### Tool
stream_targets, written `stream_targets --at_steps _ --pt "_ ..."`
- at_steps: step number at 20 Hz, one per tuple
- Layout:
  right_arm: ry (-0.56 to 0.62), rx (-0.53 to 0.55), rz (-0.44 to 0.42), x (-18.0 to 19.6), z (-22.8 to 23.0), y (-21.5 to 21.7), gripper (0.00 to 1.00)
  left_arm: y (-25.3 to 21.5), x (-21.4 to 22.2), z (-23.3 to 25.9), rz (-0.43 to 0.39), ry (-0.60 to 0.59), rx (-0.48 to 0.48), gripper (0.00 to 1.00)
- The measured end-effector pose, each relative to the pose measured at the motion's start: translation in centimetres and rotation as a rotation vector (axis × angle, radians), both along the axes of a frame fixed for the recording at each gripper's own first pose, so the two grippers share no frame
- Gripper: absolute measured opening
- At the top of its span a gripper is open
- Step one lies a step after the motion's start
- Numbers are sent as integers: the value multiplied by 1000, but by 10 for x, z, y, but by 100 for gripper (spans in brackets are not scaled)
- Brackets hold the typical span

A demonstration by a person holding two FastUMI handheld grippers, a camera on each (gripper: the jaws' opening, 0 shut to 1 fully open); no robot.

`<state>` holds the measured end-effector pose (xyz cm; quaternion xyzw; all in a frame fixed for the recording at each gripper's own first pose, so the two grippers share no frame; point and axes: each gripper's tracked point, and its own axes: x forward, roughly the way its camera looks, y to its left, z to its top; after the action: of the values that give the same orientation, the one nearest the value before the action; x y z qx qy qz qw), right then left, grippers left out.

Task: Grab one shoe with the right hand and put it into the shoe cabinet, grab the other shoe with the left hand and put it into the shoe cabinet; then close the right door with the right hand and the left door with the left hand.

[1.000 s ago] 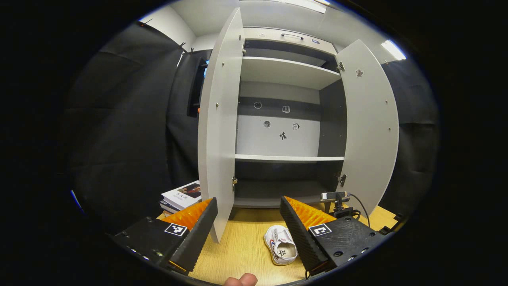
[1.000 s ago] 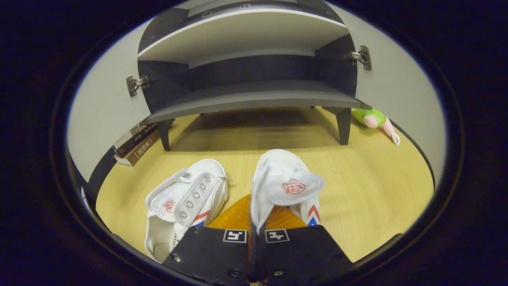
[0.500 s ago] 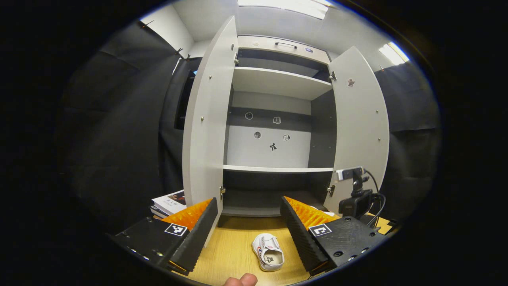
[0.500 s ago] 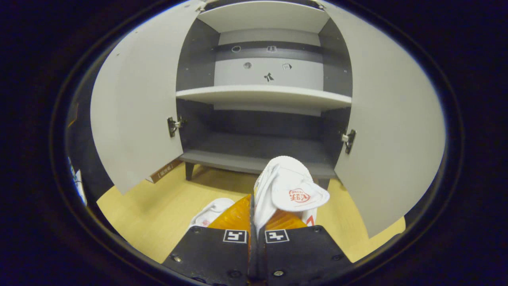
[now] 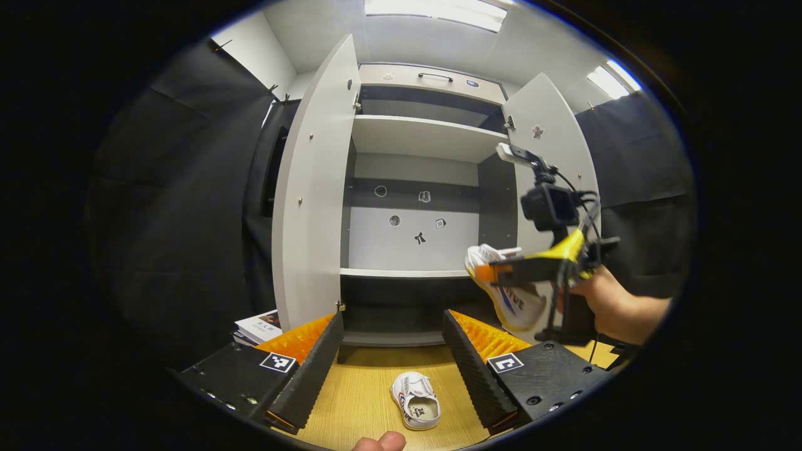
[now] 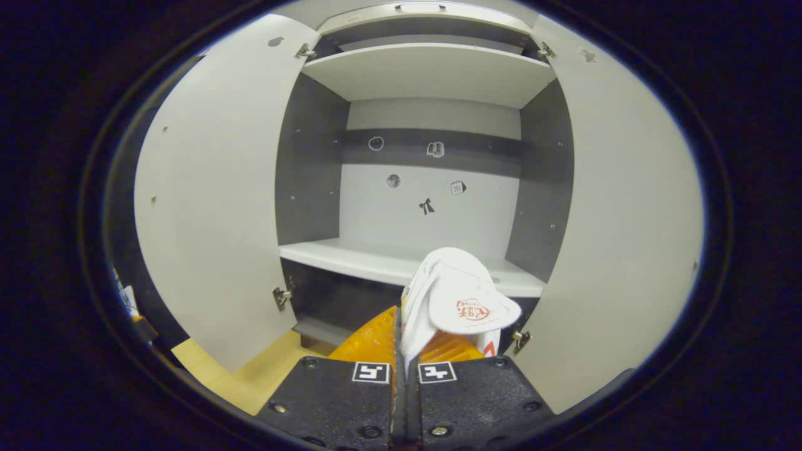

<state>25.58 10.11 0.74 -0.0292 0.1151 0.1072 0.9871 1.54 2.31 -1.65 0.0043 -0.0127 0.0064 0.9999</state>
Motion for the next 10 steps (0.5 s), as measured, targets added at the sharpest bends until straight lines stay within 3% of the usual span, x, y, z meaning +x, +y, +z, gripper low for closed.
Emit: stream_targets --at_steps 3,8,10 --pt "17 -19 -8 49 23 -3 4 -2 2 -2 -3 8 0 95" --pt "115 -40 -41 140 19 -4 1 1 5 -1 10 6 11 95" --pt "166 -51 -47 174 14 -8 6 2 5 -4 19 10 11 95"
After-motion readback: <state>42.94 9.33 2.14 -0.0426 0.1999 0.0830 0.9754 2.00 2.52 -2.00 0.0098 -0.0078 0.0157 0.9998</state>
